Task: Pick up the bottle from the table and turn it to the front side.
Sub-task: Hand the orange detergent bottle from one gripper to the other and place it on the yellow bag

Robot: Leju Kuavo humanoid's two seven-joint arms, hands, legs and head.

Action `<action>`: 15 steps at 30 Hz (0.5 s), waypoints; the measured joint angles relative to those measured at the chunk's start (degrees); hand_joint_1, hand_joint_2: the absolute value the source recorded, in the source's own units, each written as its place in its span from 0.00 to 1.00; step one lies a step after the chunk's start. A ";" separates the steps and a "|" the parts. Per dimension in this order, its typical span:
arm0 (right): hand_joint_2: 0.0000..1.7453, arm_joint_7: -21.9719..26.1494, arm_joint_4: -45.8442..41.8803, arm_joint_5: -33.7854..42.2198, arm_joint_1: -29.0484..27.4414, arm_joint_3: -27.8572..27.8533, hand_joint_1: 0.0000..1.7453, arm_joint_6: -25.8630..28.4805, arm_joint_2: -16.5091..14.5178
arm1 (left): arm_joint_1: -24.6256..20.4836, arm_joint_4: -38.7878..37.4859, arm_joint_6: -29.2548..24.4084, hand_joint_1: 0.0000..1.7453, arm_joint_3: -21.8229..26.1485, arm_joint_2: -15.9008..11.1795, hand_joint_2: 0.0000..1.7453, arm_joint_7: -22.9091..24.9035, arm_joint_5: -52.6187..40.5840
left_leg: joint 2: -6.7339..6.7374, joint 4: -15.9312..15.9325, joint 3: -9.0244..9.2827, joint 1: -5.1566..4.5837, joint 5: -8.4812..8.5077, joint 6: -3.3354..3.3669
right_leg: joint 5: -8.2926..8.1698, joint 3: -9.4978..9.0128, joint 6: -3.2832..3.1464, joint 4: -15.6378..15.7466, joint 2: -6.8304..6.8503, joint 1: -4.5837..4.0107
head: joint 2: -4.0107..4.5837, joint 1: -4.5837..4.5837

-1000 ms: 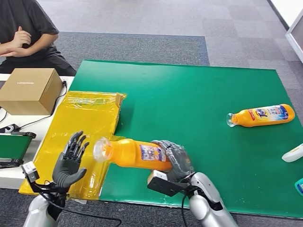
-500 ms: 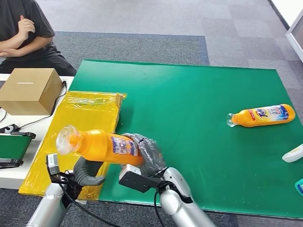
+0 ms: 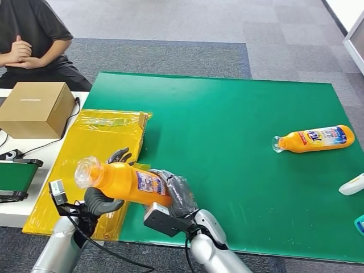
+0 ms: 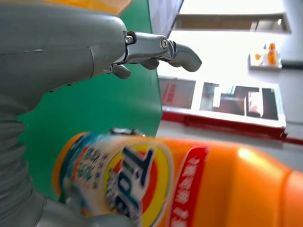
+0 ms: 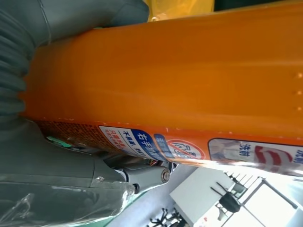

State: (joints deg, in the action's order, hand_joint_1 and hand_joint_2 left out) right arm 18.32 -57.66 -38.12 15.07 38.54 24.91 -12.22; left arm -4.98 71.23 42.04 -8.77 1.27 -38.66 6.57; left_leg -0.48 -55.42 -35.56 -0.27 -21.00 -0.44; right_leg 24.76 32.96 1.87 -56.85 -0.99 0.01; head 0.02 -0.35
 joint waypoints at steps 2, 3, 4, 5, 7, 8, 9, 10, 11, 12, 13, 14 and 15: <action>1.00 0.11 0.59 0.37 -0.29 -0.02 1.00 0.38 0.00 | 0.00 0.53 -0.90 0.00 0.95 0.79 1.00 0.43 0.58 | 0.00 0.00 0.00 0.00 0.00 0.00 | 0.00 0.00 0.00 0.00 0.00 0.00 | 0.00 0.00; 1.00 0.15 0.90 0.50 -0.34 -0.03 1.00 0.53 0.00 | 0.00 0.81 -1.16 0.00 1.30 1.16 1.00 0.55 0.69 | 0.00 0.00 0.00 0.00 0.00 0.00 | 0.00 0.00 0.00 0.00 0.00 0.00 | 0.00 0.00; 1.00 0.21 1.18 0.62 -0.34 -0.06 1.00 0.67 -0.01 | 0.00 1.09 -1.33 0.00 1.53 1.51 1.00 0.64 0.71 | 0.00 0.00 -0.01 0.00 0.00 0.00 | 0.00 0.00 0.00 0.00 0.00 0.00 | 0.00 0.01; 1.00 0.30 1.43 0.68 -0.34 -0.08 1.00 0.75 -0.02 | 0.00 1.35 -1.46 0.00 1.69 1.85 1.00 0.74 0.71 | 0.00 0.00 -0.01 0.00 0.00 0.00 | 0.00 0.00 0.00 0.00 0.00 0.00 | 0.00 0.01; 1.00 0.45 1.80 0.83 -0.32 -0.10 1.00 0.58 -0.10 | 0.00 1.78 -1.47 0.00 1.85 2.47 1.00 0.85 0.76 | 0.00 0.00 -0.01 0.00 0.00 0.00 | 0.00 0.01 0.00 0.00 0.00 0.00 | 0.00 0.01; 1.00 0.49 1.93 0.98 -0.29 -0.09 1.00 0.33 -0.15 | 0.01 1.95 -1.20 0.00 1.88 2.73 1.00 0.85 0.86 | 0.00 0.00 -0.01 0.00 0.00 0.00 | 0.00 0.01 0.00 0.00 0.00 0.00 | 0.00 0.01; 1.00 0.51 2.03 1.17 -0.26 -0.08 1.00 -0.02 -0.20 | 0.01 2.05 -0.66 0.00 1.89 2.91 1.00 0.74 0.99 | 0.00 0.00 -0.01 0.00 0.00 0.00 | 0.00 0.01 0.00 0.00 0.00 0.00 | 0.00 0.01; 1.00 0.54 2.11 1.39 -0.23 -0.04 1.00 -0.42 -0.25 | 0.01 2.11 0.19 0.00 1.86 3.04 1.00 0.50 1.12 | 0.00 0.00 -0.01 0.00 0.00 0.00 | 0.00 0.01 0.00 0.00 0.00 0.00 | 0.00 0.00; 1.00 0.57 2.20 1.58 -0.20 0.02 1.00 -0.82 -0.30 | 0.01 2.15 1.24 0.00 1.79 3.10 1.00 0.17 1.21 | 0.00 0.00 -0.01 0.00 0.00 0.00 | 0.00 0.02 0.00 0.00 0.00 0.00 | 0.00 -0.01; 1.00 0.60 2.30 1.71 -0.18 0.13 1.00 -1.17 -0.33 | 0.01 2.15 2.31 0.00 1.68 3.12 1.00 -0.22 1.25 | 0.00 0.00 -0.01 0.00 0.00 0.00 | 0.00 0.02 0.00 0.00 0.00 0.00 | 0.00 -0.01; 1.00 0.63 2.44 1.81 -0.17 0.27 1.00 -1.52 -0.36 | 0.01 2.16 3.28 0.00 1.52 3.14 1.00 -0.60 1.23 | 0.00 0.00 -0.01 0.00 0.00 0.00 | 0.00 0.02 0.00 0.00 0.00 0.00 | 0.00 -0.01; 1.00 0.63 2.62 1.89 -0.17 0.43 1.00 -1.83 -0.37 | 0.01 2.17 4.09 0.00 1.33 3.14 1.00 -0.88 1.17 | 0.00 0.00 -0.01 0.00 0.00 0.00 | 0.00 0.02 0.00 0.00 0.00 0.00 | 0.00 -0.01; 1.00 0.61 2.82 1.92 -0.17 0.58 1.00 -2.09 -0.37 | 0.02 2.21 4.73 0.00 1.15 3.11 1.00 -1.07 1.07 | 0.00 0.00 -0.01 0.00 0.00 0.00 | 0.00 0.01 0.00 0.00 0.00 0.00 | 0.00 -0.01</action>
State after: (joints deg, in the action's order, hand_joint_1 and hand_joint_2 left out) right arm 18.93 -54.84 -36.20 14.90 39.13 22.82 -12.59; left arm -4.96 73.44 46.77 -7.63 4.38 -39.73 7.64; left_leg -0.48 -55.42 -35.57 -0.26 -21.00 -0.44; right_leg 24.76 32.98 1.87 -56.85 -0.99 0.01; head 0.02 -0.36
